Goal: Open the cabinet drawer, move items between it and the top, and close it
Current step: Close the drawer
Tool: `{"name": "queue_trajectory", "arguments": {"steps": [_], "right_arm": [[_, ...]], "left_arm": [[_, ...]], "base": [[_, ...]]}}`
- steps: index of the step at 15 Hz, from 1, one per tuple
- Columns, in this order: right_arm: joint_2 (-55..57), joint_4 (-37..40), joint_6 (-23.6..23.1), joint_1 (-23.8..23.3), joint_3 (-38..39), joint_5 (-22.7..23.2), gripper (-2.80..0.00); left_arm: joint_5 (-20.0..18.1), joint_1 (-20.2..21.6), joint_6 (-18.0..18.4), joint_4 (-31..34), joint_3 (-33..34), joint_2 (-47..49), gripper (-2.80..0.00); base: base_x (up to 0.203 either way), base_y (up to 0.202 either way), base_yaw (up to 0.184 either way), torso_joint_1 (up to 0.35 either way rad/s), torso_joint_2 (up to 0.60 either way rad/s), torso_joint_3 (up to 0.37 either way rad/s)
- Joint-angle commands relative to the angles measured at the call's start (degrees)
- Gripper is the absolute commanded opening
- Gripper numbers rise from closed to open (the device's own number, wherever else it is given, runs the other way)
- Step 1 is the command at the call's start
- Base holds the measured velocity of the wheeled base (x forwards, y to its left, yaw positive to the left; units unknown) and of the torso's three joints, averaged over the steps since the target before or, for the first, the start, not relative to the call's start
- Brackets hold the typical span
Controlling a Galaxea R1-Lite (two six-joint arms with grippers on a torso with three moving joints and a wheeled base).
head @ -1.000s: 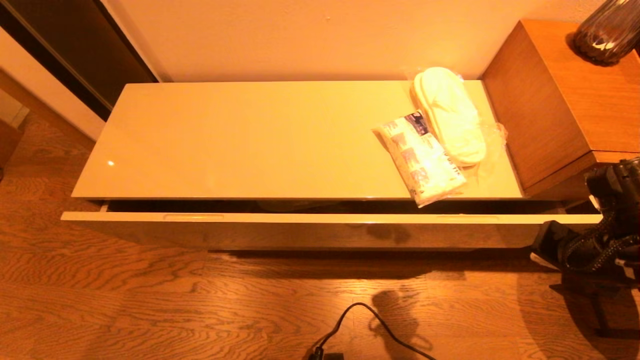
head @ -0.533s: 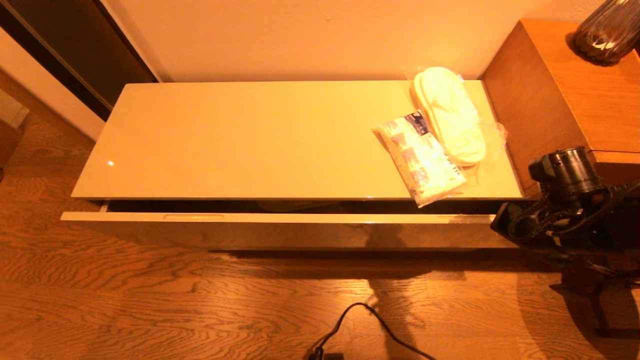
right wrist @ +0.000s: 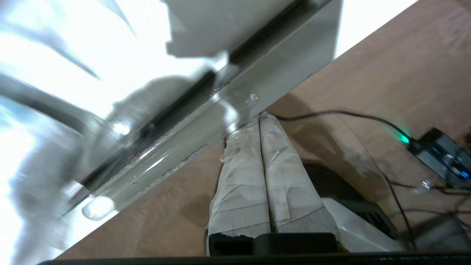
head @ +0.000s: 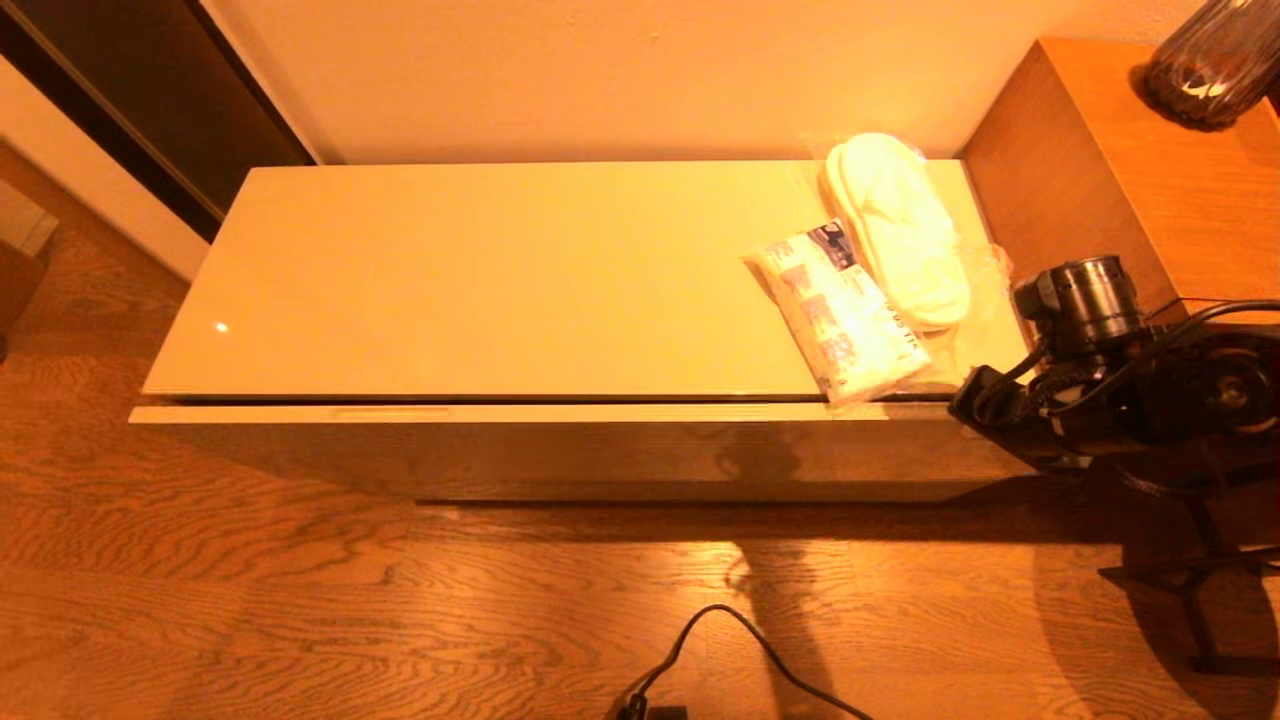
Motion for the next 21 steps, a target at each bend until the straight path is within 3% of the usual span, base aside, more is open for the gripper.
{"name": "queue_trajectory", "arguments": {"steps": [1, 6, 9, 14, 19, 21], "right_arm": [[0.5, -0.4, 0.2, 0.1, -2.9, 0.0, -2.80], [-2.2, 3.8, 0.3, 0.1, -5.6, -0.1, -2.80], [-7.7, 12.2, 0.4, 0.1, -8.2, -0.2, -2.80], [-25.5, 36.2, -2.3, 0.1, -13.4, -1.7, -2.80], [-58.2, 55.6, -7.5, -0.2, -3.1, -6.0, -2.80], [-69.2, 70.4, -12.7, -1.6, -3.2, -9.1, -2.80]], "left_arm": [[0.0, 0.0, 0.0, 0.0, 0.2, -2.2, -2.80], [0.0, 0.0, 0.0, 0.0, 0.2, -2.2, -2.80], [0.0, 0.0, 0.0, 0.0, 0.1, -2.2, -2.80], [0.0, 0.0, 0.0, 0.0, 0.1, -2.2, -2.80], [0.0, 0.0, 0.0, 0.0, 0.1, -2.2, -2.80], [0.0, 0.0, 0.0, 0.0, 0.1, -2.2, -2.80]], "base": [[0.000, 0.000, 0.000, 0.000, 0.00, 0.000], [0.000, 0.000, 0.000, 0.000, 0.00, 0.000], [0.000, 0.000, 0.000, 0.000, 0.00, 0.000], [0.000, 0.000, 0.000, 0.000, 0.00, 0.000], [0.000, 0.000, 0.000, 0.000, 0.00, 0.000], [0.000, 0.000, 0.000, 0.000, 0.00, 0.000]]}}
